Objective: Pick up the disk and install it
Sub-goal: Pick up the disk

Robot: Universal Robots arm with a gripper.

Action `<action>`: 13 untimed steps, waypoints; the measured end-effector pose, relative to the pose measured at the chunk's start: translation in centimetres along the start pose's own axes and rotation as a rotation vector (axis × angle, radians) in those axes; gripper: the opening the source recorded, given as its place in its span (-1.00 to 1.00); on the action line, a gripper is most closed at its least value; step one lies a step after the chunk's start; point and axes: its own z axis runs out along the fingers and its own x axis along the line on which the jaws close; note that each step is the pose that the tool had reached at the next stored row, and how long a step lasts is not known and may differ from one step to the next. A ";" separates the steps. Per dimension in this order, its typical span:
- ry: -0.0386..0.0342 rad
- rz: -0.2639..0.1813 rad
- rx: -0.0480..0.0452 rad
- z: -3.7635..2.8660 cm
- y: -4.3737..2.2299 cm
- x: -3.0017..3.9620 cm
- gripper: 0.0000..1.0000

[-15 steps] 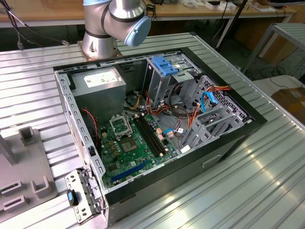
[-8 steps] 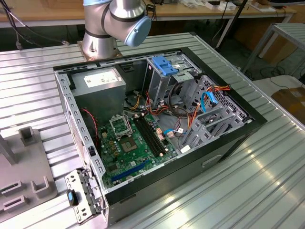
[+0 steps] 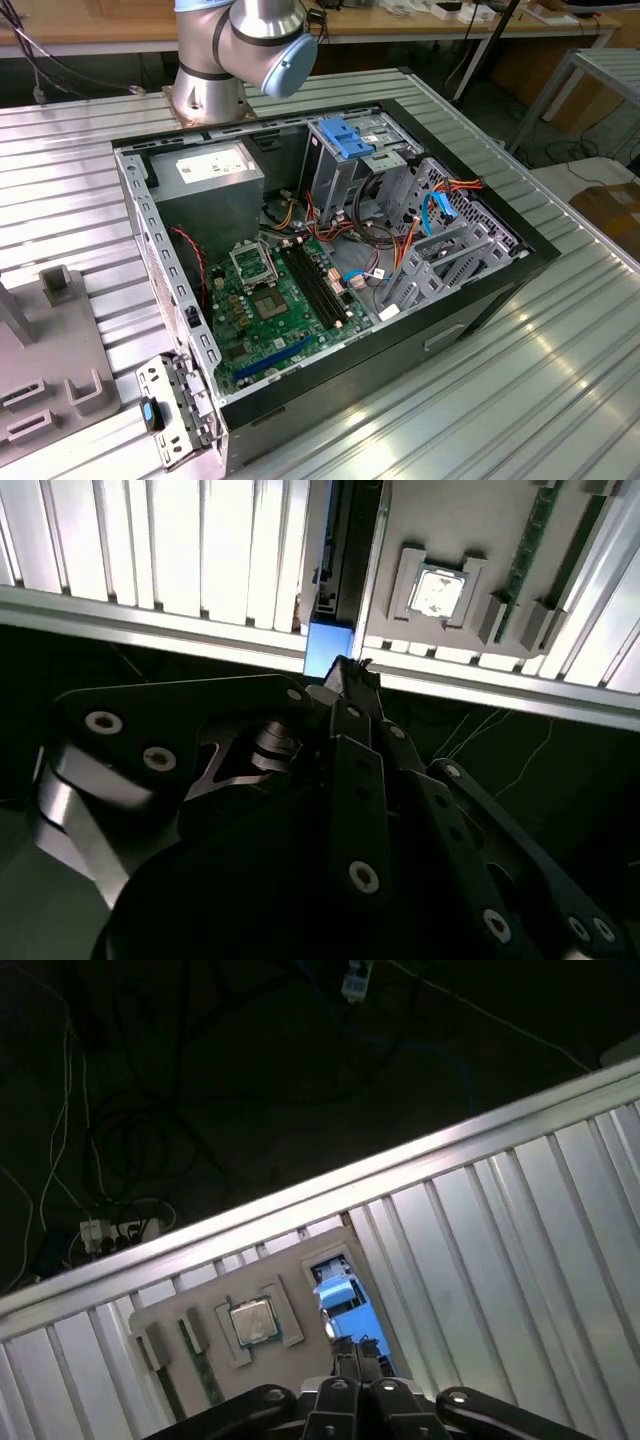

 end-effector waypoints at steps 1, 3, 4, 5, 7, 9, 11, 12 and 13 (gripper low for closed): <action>0.0012 -0.032 0.0002 0.01 0.00 0.00 -0.79; 0.0038 -0.102 0.0009 0.04 0.00 0.00 -0.79; 0.0049 -0.133 0.0011 0.06 -0.02 -0.01 -0.79; 0.0056 -0.148 0.0010 0.06 -0.03 -0.02 -0.79; 0.0070 -0.183 0.0011 0.07 -0.08 -0.03 -0.79; 0.0051 -0.221 0.0148 0.08 -0.09 -0.03 -0.79; 0.0033 -0.236 0.0248 0.08 -0.09 -0.03 -0.79; 0.0032 -0.236 0.0254 0.10 -0.08 -0.03 -0.79; 0.0033 -0.236 0.0253 0.09 -0.02 -0.12 -0.79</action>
